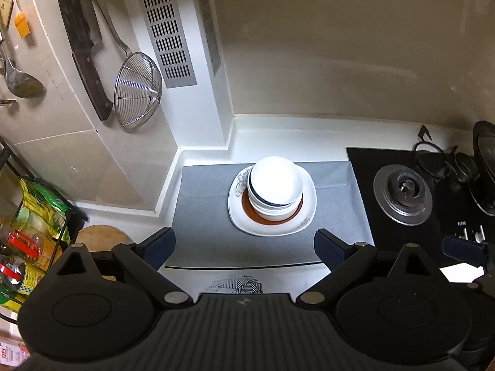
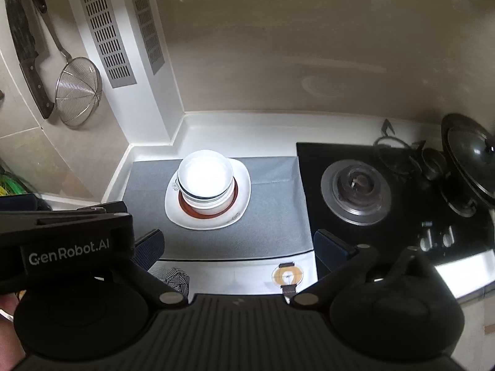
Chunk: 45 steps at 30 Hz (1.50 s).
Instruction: Organize plates and bowls
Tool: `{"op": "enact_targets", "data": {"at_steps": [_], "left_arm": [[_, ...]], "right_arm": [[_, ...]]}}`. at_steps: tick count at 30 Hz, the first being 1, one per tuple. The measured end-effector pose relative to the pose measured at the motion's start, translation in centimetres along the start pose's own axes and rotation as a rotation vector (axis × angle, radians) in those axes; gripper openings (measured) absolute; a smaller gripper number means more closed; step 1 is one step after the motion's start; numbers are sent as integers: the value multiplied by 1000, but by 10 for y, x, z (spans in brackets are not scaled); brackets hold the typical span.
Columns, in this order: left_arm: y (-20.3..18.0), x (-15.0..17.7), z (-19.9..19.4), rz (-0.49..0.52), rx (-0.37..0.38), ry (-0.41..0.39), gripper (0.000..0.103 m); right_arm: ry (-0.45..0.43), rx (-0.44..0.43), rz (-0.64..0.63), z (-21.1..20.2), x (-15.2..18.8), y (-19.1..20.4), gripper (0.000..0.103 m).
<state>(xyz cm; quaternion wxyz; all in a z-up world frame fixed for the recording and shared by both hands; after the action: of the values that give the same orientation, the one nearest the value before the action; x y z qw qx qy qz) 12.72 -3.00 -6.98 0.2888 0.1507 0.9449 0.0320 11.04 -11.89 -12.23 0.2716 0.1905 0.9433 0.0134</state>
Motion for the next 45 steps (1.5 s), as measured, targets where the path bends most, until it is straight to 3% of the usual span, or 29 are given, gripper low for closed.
{"op": "enact_targets", "data": {"at_steps": [16,45], "left_arm": [[10,6,-12,47,61,-38,98],[25,24,-15,57,69,-27,100]], "right_arm": [[-31,51,64,-19,16,12,102],[-23,75,48,-24,30,27,102]]}}
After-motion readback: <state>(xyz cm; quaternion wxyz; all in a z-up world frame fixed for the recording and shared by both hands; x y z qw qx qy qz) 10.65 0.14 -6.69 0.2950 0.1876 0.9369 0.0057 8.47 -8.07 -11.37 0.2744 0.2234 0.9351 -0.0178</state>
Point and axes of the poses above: each gripper's, at about its wrist camera, not at the fingertips, and z roughly the way its jaws point, y to its left, x to its underside, the point moved 7 cm from there along z, roughly the way its jaws point, and after that the axes turned 4 degrees about y, right-handed, at the moved point
